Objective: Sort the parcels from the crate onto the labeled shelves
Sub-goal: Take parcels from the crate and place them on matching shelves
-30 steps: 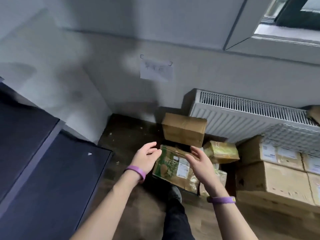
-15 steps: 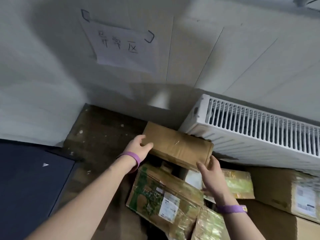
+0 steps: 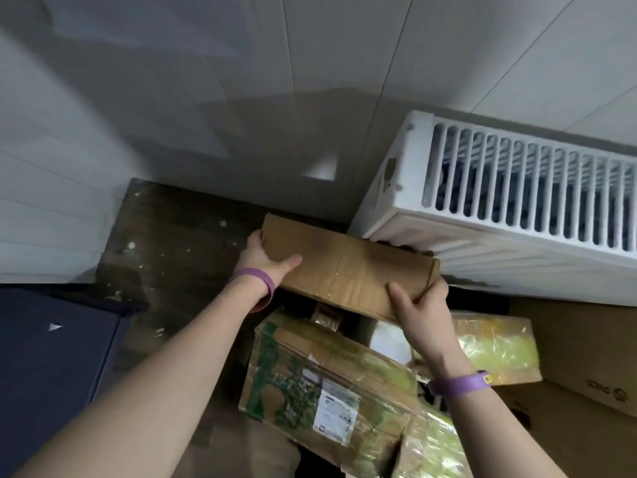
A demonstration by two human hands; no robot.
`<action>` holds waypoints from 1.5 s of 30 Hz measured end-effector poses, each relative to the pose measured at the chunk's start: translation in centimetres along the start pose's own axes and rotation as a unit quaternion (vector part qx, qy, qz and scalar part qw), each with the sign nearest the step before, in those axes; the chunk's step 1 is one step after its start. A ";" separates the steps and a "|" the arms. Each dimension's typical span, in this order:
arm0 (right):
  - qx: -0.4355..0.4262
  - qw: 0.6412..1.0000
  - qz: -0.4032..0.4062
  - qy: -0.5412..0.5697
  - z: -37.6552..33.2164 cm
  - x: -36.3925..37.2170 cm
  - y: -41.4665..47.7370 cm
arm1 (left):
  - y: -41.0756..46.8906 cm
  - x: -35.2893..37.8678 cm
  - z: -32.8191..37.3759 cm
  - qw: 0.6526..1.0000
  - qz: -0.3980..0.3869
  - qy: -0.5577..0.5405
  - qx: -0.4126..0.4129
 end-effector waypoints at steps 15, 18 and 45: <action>0.066 0.978 -0.001 0.199 -5.3 -6.0 -16.7 | -22.4 -10.8 -5.5 0.979 0.071 -0.182 -0.064; 0.040 0.982 0.024 0.180 -7.5 -7.0 -21.4 | -27.3 -14.3 -8.1 0.969 0.114 -0.206 -0.080; -0.357 0.854 -0.344 0.161 -18.6 7.6 -64.3 | -63.0 -26.7 -53.7 0.811 0.408 -0.415 -0.055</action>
Point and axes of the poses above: each hand's wrist, its own y-axis towards the middle knuckle, its own x-axis out of the palm, z = x × y, the point moved 6 cm from there along y, towards the middle knuckle, and after that the axes turned 9 degrees about -x, right-handed, at the moved point
